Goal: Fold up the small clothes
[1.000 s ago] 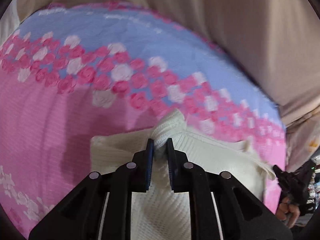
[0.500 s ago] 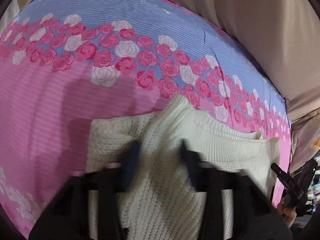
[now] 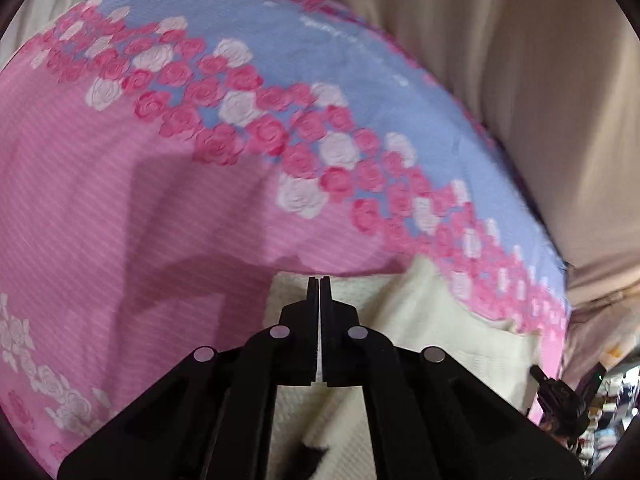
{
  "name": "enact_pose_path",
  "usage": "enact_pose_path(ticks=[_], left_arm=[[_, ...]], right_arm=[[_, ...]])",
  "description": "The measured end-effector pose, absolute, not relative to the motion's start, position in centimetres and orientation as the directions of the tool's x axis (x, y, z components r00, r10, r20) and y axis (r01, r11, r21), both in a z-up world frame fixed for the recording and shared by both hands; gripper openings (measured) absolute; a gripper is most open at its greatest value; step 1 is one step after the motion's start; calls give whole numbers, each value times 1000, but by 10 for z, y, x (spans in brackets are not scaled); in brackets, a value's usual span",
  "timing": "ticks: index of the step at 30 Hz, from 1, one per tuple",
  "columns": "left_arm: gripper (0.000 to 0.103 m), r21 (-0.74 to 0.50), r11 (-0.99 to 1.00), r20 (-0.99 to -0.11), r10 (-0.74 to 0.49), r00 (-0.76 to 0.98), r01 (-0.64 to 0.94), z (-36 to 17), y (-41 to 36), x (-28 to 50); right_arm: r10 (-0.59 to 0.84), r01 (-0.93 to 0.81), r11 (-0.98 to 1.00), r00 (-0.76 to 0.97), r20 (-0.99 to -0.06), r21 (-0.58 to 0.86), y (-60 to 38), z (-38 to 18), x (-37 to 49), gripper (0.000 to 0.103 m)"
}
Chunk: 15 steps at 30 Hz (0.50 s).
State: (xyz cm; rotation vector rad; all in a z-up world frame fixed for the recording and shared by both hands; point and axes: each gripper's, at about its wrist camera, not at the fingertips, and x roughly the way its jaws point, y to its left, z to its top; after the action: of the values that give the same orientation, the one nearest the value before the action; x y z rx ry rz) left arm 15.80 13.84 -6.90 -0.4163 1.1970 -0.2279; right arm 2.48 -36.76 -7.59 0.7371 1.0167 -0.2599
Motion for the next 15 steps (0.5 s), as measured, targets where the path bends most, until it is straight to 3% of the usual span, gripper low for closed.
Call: enact_pose_path(ticks=[1, 2, 3, 4, 5, 6, 8, 10, 11, 12, 15], left_arm=[[0, -434, 901, -841, -396, 369, -22, -61, 139, 150], [8, -445, 895, -826, -417, 379, 17, -52, 140, 137], [26, -446, 894, -823, -428, 374, 42, -49, 139, 127], [40, -437, 898, -828, -426, 366, 56, -48, 137, 113], [62, -426, 903, -834, -413, 365, 49, -50, 135, 107], [64, -416, 908, -839, -401, 368, 41, -54, 134, 98], [62, -419, 906, -845, -412, 340, 56, -66, 122, 89], [40, -405, 910, -862, -412, 294, 89, -78, 110, 82], [14, -399, 911, -867, -413, 280, 107, -81, 108, 77], [7, -381, 917, -874, -400, 275, 120, -81, 106, 74], [6, -329, 938, -877, -346, 334, 108, -65, 118, 72]], right_arm=[[121, 503, 745, 543, -831, 438, -366, -66, 19, 20], [107, 492, 757, 555, -825, 429, -365, -58, 12, 26], [91, 482, 770, 566, -819, 418, -363, -50, 1, 41], [85, 476, 772, 580, -810, 422, -361, -45, -14, 47], [92, 473, 767, 588, -804, 434, -358, -45, -28, 47], [104, 471, 763, 587, -803, 443, -356, -47, -38, 47], [105, 493, 754, 562, -821, 434, -347, -59, -62, 47], [116, 509, 747, 534, -837, 428, -339, -74, -77, 48], [135, 514, 742, 515, -846, 431, -335, -83, -83, 48], [136, 512, 747, 507, -851, 424, -330, -88, -81, 47], [141, 484, 770, 506, -851, 415, -323, -84, -82, 8]])
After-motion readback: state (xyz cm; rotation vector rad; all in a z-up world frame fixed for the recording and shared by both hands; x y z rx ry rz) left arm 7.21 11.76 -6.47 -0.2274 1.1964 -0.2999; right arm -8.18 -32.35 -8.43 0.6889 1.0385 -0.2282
